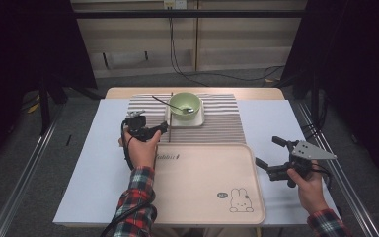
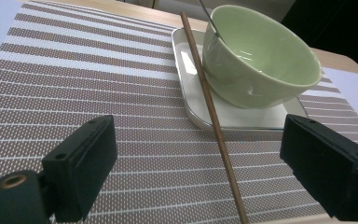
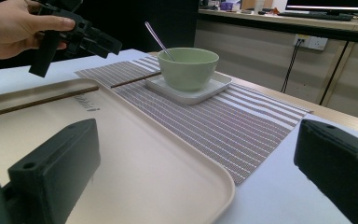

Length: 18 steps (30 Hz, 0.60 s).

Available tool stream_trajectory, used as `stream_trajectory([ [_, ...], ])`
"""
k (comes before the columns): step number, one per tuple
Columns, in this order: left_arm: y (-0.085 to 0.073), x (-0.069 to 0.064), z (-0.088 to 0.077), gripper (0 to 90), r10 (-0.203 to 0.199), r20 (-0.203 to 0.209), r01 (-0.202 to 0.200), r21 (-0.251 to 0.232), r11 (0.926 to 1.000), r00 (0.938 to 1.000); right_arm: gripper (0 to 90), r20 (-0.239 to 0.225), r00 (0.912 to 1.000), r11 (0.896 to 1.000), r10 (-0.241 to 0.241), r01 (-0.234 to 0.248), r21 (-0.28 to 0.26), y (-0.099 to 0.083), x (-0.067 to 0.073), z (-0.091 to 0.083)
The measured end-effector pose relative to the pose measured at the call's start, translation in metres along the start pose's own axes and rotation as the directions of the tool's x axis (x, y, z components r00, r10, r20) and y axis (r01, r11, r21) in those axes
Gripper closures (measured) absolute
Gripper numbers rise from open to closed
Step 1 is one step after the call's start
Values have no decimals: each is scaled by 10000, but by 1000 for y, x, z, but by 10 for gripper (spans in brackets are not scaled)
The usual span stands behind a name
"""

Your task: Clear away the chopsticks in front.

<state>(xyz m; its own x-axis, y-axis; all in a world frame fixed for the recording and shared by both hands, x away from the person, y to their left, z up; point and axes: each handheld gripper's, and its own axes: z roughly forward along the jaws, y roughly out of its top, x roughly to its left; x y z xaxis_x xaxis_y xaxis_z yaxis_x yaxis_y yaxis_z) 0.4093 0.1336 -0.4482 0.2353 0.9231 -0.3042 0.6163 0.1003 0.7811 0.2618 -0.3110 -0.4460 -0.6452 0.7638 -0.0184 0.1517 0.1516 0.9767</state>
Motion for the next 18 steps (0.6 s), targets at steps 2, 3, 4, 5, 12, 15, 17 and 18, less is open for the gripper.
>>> stream_trajectory([
  [2, 0, 0, 2, 107, -5, 3, 5, 19, 10000, 10000, 0, -6, 10000, 10000, -1, 1, 33, 0, 0, 0],
  [3, 0, 1, 5, 108, 91, -31, -90, 38, 10000, 10000, 0, 6, 10000, 10000, 20, -20, 26, 0, 0, 0],
  [4, 0, 1, 5, 113, 91, -31, -90, 38, 10000, 10000, 0, -52, 10000, 10000, 65, -65, -11, 0, 0, 0],
  [5, 1, 1, 8, 119, 134, -64, -134, -6, 9999, 9999, 0, -52, 10000, 10000, 48, -48, -42, 0, 0, 0],
  [12, 2, 0, 17, 167, 364, -49, -363, 131, 9993, 9993, 0, -43, 10000, 10000, 36, -36, 0, 0, 0, 0],
  [15, 4, -1, 21, 246, 494, -61, -493, 111, 9987, 9988, 0, -110, 9999, 10000, 3, -3, 3, 0, -1, 0],
  [17, 5, -2, 23, 269, 603, -60, -602, 140, 9981, 9982, 0, -102, 9999, 10000, 54, -54, 1, 0, -1, 0],
  [18, 6, -2, 24, 304, 667, -66, -666, 181, 9976, 9977, 0, -108, 9999, 10000, 45, -45, 12, 0, -1, 1],
])
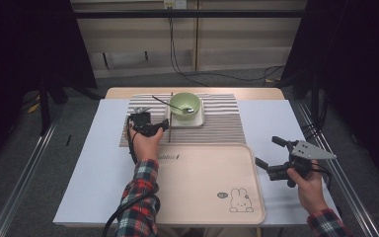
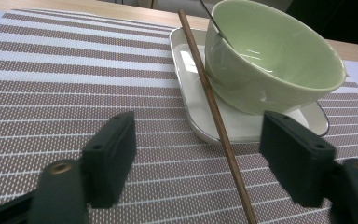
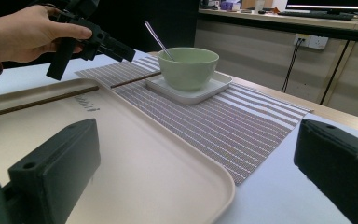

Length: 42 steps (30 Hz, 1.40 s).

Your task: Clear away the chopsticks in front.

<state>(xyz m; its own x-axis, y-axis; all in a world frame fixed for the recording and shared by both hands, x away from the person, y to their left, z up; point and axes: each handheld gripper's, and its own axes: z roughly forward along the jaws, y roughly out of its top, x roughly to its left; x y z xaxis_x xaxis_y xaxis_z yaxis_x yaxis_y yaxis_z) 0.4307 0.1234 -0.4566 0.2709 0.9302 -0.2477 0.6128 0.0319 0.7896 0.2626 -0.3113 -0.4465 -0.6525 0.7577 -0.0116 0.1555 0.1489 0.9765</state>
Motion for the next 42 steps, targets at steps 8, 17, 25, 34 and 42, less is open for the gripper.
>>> stream_trajectory([
  [8, 0, -2, 11, 458, 134, 184, -137, 187, 9997, 9997, 0, -16, 10000, 10000, 14, -14, -26, 0, 0, 0],
  [17, 4, -6, 25, 567, 268, 303, -279, 368, 9989, 9992, 0, 59, 10000, 10000, 53, -54, 28, 0, 0, 0],
  [25, 9, -13, 35, 649, 470, 366, -494, 678, 9965, 9982, 0, -22, 10000, 10000, 31, -31, 10, -1, -1, 0],
  [34, 10, -17, 44, 713, 291, 134, -303, 971, 9948, 9995, 0, -98, 9999, 10000, 39, -38, 78, -1, -2, 0],
  [42, 10, -20, 51, 748, 229, -39, -223, 1096, 9937, 9997, 0, 1, 10000, 10000, 44, -44, 24, -1, -2, 0],
])
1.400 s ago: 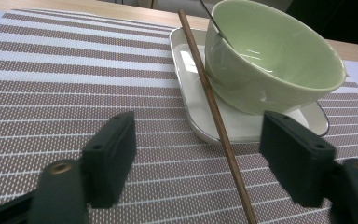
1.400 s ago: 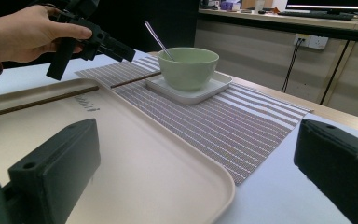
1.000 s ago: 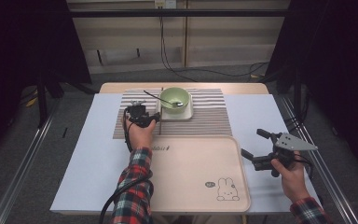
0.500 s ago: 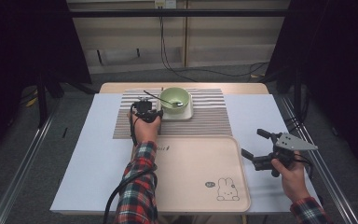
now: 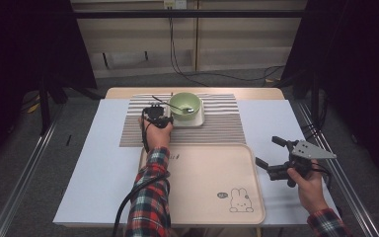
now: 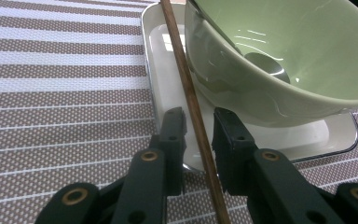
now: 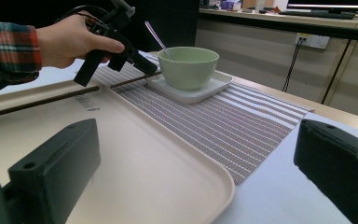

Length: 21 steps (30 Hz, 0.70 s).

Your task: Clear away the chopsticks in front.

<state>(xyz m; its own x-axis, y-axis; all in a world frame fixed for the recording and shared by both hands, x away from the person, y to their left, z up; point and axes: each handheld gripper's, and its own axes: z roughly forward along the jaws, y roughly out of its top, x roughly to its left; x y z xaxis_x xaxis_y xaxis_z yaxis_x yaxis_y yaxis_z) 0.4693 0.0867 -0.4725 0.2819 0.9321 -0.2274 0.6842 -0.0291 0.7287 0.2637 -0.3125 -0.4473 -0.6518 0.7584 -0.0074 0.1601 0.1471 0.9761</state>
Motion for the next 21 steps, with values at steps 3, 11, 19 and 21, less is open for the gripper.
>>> stream_trajectory([
  [3, 1, -4, 3, 768, -392, -152, 394, 162, 9991, 9991, 0, -41, 10000, 10000, -86, 86, -10, 0, -1, 0],
  [11, 2, -7, 2, 849, -1060, -709, 1081, 263, 9938, 9918, 0, -18, 10000, 10000, -40, 40, -32, 0, -1, 0],
  [19, 3, -5, -10, 853, -1912, -524, 1921, 121, 9813, 9801, 0, 3, 10000, 10000, -13, 13, -29, 0, -1, 0],
  [21, 2, -3, -15, 853, -2009, -526, 2018, 121, 9793, 9782, 0, 6, 10000, 10000, -17, 18, -44, 0, -1, 0],
])
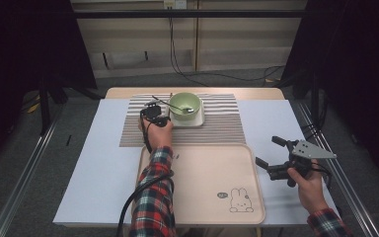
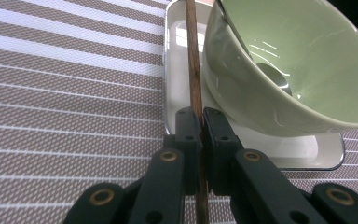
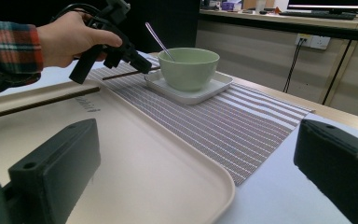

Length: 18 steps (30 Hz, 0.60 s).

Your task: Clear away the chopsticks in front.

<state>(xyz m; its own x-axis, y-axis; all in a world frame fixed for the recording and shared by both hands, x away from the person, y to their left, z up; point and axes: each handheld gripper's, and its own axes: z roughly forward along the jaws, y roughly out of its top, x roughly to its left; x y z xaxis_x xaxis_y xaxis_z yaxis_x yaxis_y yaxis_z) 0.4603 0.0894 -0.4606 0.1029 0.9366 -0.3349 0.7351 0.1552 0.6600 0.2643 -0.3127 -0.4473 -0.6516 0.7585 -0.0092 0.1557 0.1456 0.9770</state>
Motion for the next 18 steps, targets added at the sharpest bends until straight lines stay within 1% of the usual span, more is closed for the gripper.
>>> stream_trajectory([
  [2, 0, 2, -4, 853, -79, 43, 80, -87, 9999, 10000, 0, 16, 10000, 10000, 24, -24, -2, 0, 0, 0],
  [5, 0, 5, -11, 853, -214, 190, 214, -24, 9998, 9996, 0, 13, 10000, 10000, 47, -47, -20, 0, 0, 0],
  [7, 0, 6, -14, 853, -254, 197, 255, -8, 9997, 9995, 0, 20, 10000, 10000, 39, -39, -24, 0, 0, 0],
  [8, 0, 8, -18, 854, -418, 273, 418, -16, 9991, 9988, 0, -17, 10000, 10000, 32, -32, -38, 0, 0, 0],
  [10, -1, 10, -22, 854, -507, 315, 508, -33, 9987, 9982, 0, -39, 10000, 10000, 41, -41, -29, 0, 0, 0],
  [11, -1, 10, -22, 854, -507, 315, 508, -33, 9987, 9982, 0, -39, 10000, 10000, 41, -41, -29, 0, 0, 0],
  [13, -1, 13, -30, 854, -500, 480, 501, -14, 9987, 9976, 0, 21, 10000, 10000, 59, -59, -16, 0, 0, -1],
  [14, -2, 14, -32, 854, -584, 496, 588, -64, 9982, 9971, 0, 18, 10000, 10000, 60, -60, -18, 0, 0, 0],
  [18, -4, 19, -41, 853, -653, 549, 653, 20, 9979, 9963, 0, 7, 10000, 10000, 31, -31, -9, 0, 0, 0],
])
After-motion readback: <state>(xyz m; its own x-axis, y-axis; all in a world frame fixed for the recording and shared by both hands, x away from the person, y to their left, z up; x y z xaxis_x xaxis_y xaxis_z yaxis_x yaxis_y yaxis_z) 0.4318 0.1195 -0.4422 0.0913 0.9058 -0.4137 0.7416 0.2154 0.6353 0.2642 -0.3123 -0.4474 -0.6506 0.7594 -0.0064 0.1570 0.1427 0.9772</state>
